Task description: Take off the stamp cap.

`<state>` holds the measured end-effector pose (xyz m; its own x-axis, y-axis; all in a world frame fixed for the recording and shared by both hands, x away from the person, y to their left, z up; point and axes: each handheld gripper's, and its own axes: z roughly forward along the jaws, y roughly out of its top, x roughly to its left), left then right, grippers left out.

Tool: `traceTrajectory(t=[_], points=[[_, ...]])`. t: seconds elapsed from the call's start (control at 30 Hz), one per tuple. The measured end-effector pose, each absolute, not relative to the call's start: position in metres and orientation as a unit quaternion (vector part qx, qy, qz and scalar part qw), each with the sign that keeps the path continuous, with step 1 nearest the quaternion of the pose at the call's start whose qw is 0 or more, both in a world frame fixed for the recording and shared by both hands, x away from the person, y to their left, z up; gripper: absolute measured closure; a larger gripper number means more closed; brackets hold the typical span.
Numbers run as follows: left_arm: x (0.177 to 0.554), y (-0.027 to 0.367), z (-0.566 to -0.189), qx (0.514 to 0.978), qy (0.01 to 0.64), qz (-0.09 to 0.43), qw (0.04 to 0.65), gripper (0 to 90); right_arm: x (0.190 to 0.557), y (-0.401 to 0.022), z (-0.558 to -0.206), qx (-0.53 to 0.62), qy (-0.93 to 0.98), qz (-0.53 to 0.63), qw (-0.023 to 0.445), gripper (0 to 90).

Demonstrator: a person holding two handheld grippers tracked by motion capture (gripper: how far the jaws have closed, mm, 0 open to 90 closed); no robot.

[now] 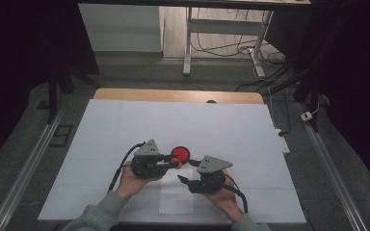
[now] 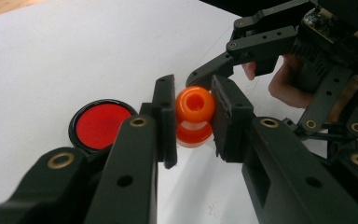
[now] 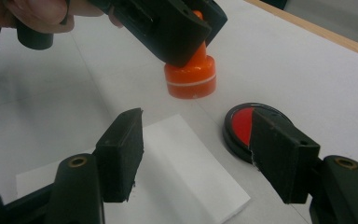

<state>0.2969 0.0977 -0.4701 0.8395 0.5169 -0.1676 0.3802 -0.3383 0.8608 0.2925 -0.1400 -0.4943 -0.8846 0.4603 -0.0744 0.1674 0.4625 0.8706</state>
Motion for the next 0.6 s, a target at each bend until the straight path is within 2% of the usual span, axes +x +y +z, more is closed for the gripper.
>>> traceTrajectory(t=[0.6], points=[[0.296,0.095,-0.472,0.818,0.273,0.063,0.502,72.3,0.292,-0.129,-0.495,0.181,0.843,0.483,0.153,37.4]])
